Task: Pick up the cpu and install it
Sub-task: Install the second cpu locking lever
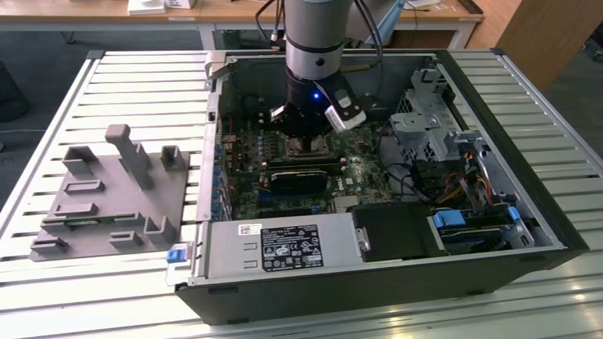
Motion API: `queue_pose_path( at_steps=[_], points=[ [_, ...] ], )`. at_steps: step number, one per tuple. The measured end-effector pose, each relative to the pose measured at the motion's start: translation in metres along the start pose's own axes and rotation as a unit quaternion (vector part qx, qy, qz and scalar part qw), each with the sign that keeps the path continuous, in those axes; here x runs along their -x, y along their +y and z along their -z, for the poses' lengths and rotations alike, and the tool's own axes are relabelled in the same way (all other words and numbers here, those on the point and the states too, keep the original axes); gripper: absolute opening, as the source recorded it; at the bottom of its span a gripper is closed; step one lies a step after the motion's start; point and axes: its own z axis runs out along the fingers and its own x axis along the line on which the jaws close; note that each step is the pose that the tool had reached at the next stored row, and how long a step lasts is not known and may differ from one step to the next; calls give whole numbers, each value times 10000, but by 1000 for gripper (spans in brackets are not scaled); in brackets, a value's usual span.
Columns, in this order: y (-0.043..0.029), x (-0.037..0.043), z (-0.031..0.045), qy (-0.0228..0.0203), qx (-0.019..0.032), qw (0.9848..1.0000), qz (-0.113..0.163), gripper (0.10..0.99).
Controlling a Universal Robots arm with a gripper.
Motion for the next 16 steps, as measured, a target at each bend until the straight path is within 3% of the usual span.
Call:
queue_pose_path(
  at_steps=[4,9,16],
  points=[
    [-14,-2,-36,49,1,10000,-4,106],
    [-70,-18,-37,50,20,10000,-5,106],
    [-79,-96,-37,46,79,10000,-5,106]
  ],
)
